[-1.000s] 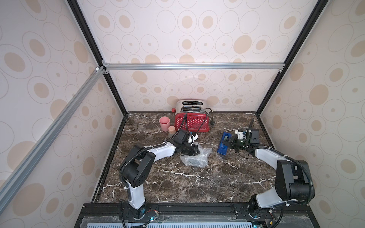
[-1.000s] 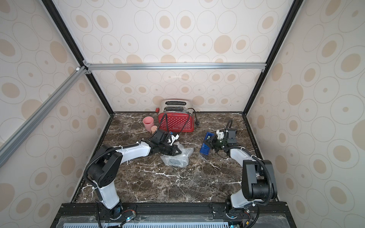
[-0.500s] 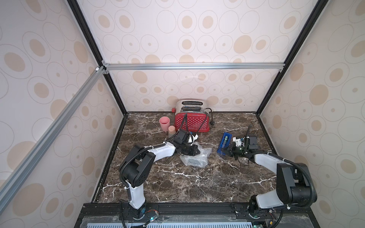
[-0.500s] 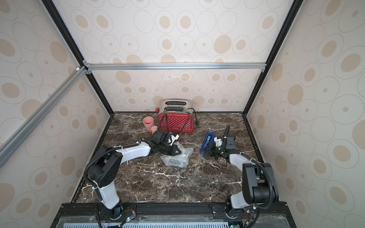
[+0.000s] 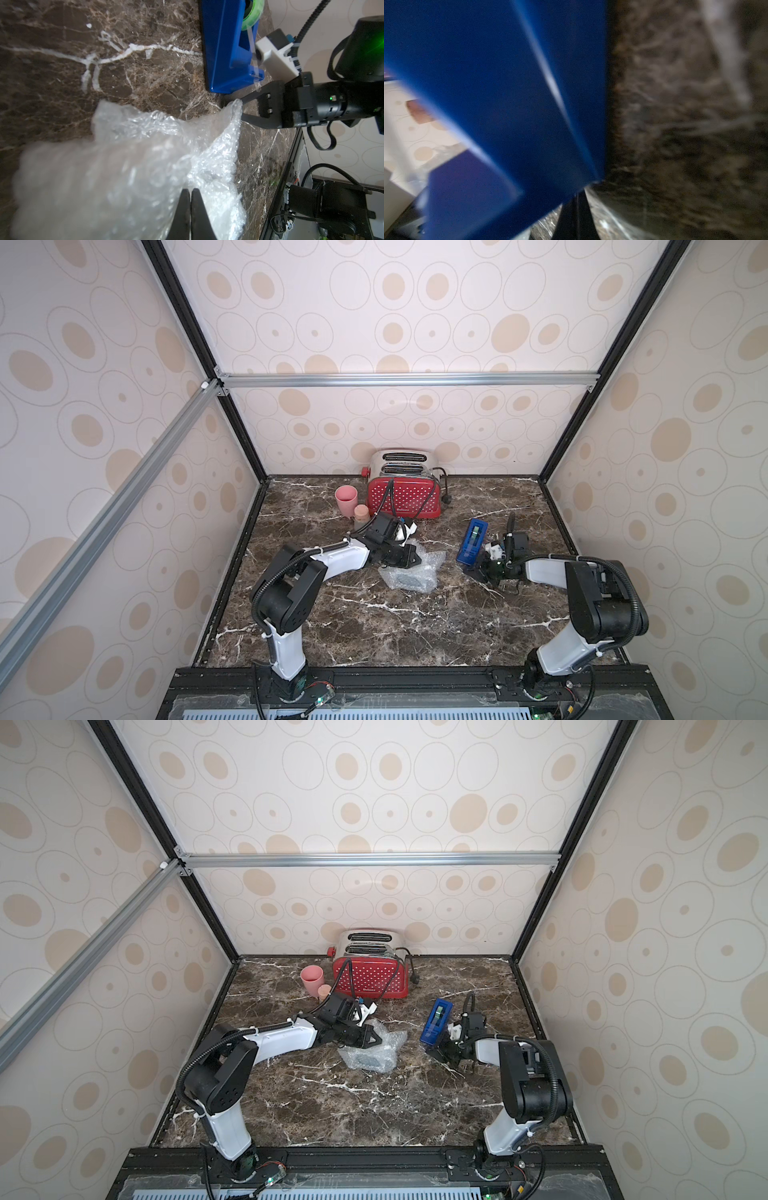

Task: Wrap bowls in bubble wrap
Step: Tear off the tape using the Tape Cutter, then stick the tape on the bubble wrap.

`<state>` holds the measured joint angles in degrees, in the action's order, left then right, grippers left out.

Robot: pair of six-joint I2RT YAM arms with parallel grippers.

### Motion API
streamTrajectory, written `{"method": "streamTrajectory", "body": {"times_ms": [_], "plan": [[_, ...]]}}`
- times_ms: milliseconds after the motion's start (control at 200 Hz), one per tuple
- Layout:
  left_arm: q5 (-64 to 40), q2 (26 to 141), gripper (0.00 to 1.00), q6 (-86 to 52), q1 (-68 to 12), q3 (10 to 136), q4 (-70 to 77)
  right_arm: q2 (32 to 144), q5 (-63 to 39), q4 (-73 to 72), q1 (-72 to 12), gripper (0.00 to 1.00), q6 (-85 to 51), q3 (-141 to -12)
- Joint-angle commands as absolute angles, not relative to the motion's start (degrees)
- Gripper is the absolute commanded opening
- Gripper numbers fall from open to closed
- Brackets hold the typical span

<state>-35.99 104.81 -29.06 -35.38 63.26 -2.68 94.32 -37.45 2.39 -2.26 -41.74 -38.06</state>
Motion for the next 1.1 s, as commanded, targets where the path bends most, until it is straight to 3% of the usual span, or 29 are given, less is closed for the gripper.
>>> {"method": "streamTrajectory", "body": {"times_ms": [0, 195, 331, 451, 596, 871, 1092], "plan": [[-36.78, 105.98, 0.06, -27.77, -35.77, 64.33, -3.16, 94.92, -30.83, 8.69, -2.43, 0.0, -38.97, -38.73], [-36.76, 105.98, 0.06, -27.69, -35.9, 64.3, -3.33, 90.41, -33.44, 9.83, -2.27, 0.0, -37.48, -37.93], [-36.71, 105.87, 0.06, -27.42, -35.89, 64.42, -3.69, 79.17, -39.34, 8.46, -2.99, 0.0, -35.72, -35.38], [-36.32, 105.45, 0.06, -26.99, -35.96, 64.42, -4.25, 70.06, -37.73, 9.0, -6.31, 0.0, -34.76, -35.96], [-36.32, 105.45, 0.06, -27.32, -35.97, 64.34, -3.99, 66.01, -35.24, 3.64, -12.04, 0.0, -44.67, -36.9], [-36.36, 105.72, 0.06, -27.77, -36.22, 64.29, -3.27, 69.0, -9.73, -12.38, -30.03, 0.0, -64.36, -34.25], [-36.21, 105.79, 0.06, -27.6, -36.38, 64.4, -3.34, 79.06, -5.83, -24.48, -32.1, 0.0, -71.93, -33.91]]}}
